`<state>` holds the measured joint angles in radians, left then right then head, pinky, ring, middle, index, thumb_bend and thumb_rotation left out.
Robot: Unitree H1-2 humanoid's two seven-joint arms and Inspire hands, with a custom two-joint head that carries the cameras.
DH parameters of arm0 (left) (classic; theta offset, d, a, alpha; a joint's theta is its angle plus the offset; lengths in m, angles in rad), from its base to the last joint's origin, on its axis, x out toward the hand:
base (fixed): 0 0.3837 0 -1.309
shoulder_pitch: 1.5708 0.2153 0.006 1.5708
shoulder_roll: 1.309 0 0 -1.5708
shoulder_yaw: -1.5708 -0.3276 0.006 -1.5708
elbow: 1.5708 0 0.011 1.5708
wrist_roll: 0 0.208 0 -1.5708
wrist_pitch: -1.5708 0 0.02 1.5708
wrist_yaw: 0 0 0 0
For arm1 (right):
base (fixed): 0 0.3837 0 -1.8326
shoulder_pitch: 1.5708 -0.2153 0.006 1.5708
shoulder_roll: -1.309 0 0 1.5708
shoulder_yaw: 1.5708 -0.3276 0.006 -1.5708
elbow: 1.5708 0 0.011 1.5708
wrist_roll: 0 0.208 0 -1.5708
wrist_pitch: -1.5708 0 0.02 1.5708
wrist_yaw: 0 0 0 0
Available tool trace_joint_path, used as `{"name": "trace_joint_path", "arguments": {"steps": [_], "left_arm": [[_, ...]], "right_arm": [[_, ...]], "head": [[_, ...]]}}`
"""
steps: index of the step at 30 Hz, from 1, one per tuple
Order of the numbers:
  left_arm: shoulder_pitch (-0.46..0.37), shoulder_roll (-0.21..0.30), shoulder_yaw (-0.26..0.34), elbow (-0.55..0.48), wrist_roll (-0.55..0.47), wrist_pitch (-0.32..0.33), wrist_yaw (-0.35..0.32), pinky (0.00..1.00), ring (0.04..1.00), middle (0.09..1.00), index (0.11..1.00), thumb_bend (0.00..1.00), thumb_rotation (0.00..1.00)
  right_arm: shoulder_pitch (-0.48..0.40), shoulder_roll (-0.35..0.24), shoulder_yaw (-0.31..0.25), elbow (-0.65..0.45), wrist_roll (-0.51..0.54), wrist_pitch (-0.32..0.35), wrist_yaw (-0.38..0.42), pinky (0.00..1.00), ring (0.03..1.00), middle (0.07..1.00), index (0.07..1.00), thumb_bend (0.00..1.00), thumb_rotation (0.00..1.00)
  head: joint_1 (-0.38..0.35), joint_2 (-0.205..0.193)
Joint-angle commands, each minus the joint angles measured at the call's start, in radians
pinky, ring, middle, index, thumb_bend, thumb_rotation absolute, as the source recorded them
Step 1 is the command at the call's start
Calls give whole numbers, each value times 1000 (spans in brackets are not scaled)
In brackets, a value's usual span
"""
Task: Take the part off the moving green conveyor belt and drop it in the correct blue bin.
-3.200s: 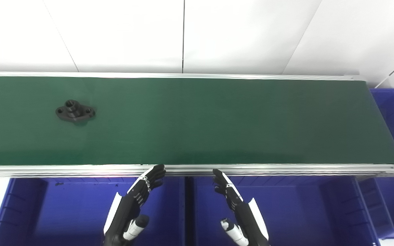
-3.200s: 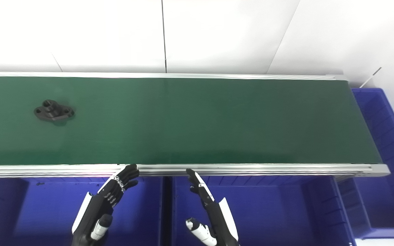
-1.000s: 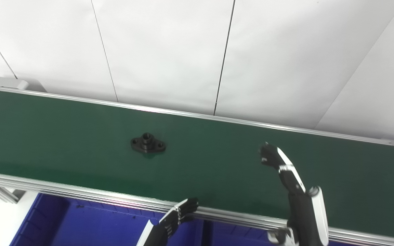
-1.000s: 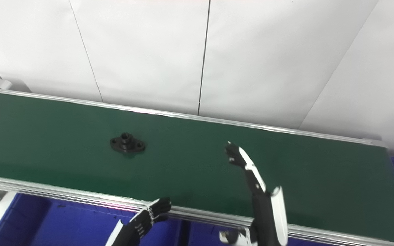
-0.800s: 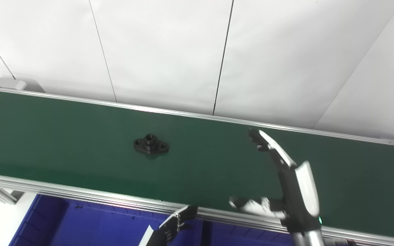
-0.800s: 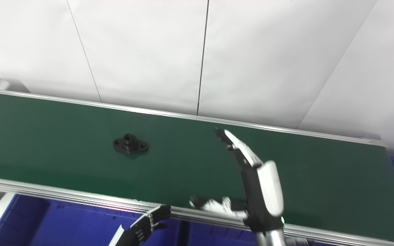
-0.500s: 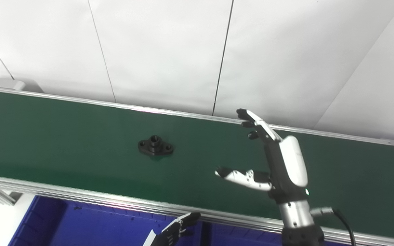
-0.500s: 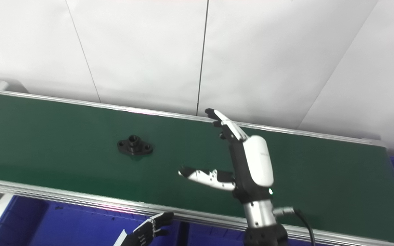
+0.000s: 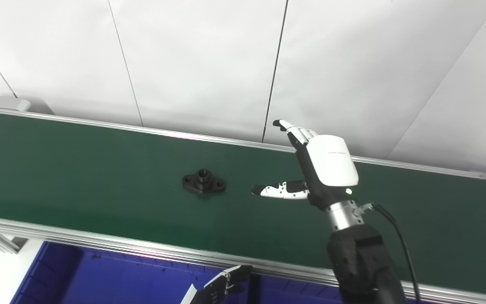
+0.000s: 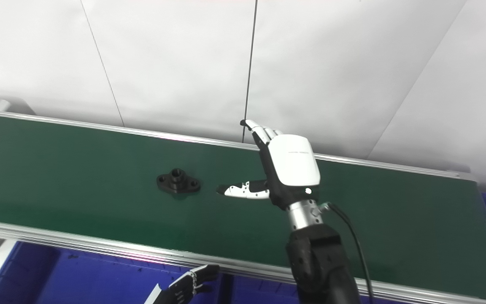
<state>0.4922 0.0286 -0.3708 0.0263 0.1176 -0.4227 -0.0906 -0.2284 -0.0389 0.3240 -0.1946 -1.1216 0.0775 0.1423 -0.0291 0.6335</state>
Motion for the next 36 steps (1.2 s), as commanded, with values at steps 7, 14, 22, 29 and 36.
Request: {"name": "trace_joint_path", "arguments": {"steps": [7,14,22,29,36], "left_arm": [[13,-15,-15,-31,40,-8,1,786,864,875,820,926,904],[4,-30,-7,-30,66,-10,17,772,862,874,817,923,910],[2,-36,-2,-35,102,-16,34,753,844,852,810,907,901],[3,-44,1,-43,122,-14,48,744,840,847,805,882,902],[6,-51,-3,-50,128,-11,55,739,832,840,803,860,892]], "right_arm": [[-130,46,40,140,-61,76,-24,601,725,796,899,864,450],[-204,4,107,266,-127,68,-94,585,715,793,893,874,428],[-255,-23,179,356,-173,74,-87,535,666,761,861,899,422],[-277,-49,245,403,-188,68,-78,475,611,722,824,917,405],[-269,-59,275,433,-180,67,-64,418,539,672,808,907,430]], "head": [[5,-3],[1,-12],[6,-6],[17,1],[26,10]]}}
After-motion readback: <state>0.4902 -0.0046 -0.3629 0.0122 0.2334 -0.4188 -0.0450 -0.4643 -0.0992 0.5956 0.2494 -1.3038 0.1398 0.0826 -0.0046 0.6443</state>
